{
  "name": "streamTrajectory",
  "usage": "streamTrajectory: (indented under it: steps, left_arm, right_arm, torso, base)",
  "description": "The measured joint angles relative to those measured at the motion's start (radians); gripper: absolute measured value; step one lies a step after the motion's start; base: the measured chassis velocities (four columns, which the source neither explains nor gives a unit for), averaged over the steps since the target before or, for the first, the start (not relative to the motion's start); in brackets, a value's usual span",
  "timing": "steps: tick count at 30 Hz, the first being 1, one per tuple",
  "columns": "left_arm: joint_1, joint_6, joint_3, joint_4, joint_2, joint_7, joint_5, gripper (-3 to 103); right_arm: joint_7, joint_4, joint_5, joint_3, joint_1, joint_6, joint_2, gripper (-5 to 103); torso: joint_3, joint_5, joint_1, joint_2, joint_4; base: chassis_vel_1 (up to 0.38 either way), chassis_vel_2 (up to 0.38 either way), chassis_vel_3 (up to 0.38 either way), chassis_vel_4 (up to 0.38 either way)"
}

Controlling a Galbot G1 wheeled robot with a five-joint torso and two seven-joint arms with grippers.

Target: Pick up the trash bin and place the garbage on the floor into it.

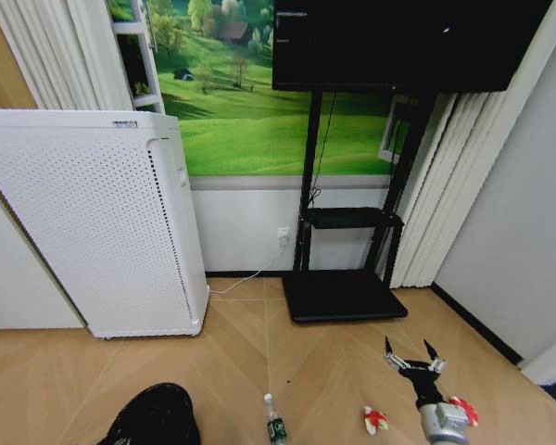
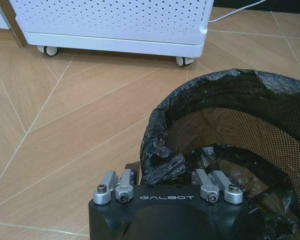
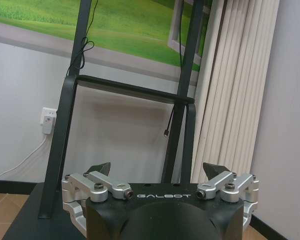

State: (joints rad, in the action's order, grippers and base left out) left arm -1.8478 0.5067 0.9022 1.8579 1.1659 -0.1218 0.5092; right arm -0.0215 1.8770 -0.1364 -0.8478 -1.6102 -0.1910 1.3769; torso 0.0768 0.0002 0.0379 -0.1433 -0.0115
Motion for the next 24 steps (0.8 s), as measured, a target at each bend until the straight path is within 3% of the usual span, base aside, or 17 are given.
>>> streamTrajectory:
  steps: [6,11,16,21,24]
  left_arm:
    - [0.002,-0.004,-0.001,-0.003,-0.002,-0.004,-0.001,21]
    - [0.003,-0.002,-0.003,0.0,-0.003,-0.008,0.001,9]
    - [0.003,0.0,-0.007,0.007,0.0,-0.008,-0.017,9]
    - [0.007,-0.065,-0.011,0.018,0.012,-0.012,-0.103,8]
    - [0.017,-0.139,-0.011,0.04,0.028,-0.006,-0.19,4]
  right_arm:
    - [-0.003,0.001,0.001,0.002,0.001,0.0,0.003,100]
    - [-0.004,0.002,0.002,0.004,0.002,-0.001,0.005,100]
    - [-0.005,0.002,0.004,0.005,0.003,-0.003,0.005,100]
    - [-0.007,0.002,0.004,0.003,0.002,-0.009,0.004,100]
    - [-0.008,0.001,0.004,0.0,0.0,-0.014,0.002,100]
  torso:
    - [0.0,-0.0002,0.0,0.0,0.0]
    - [0.0,0.0005,0.0,0.0,0.0001]
    - [0.0,0.0002,0.0,0.0,0.0]
    - [0.0,-0.0011,0.0,0.0,0.0]
    - [0.0,-0.0007,0.0,0.0,-0.0004]
  base:
    - [0.0,0.0,0.0,0.0]
    - [0.0,0.0,0.0,0.0]
    - [0.0,0.0,0.0,0.0]
    - [0.0,0.0,0.0,0.0]
    - [0.0,0.0,0.0,0.0]
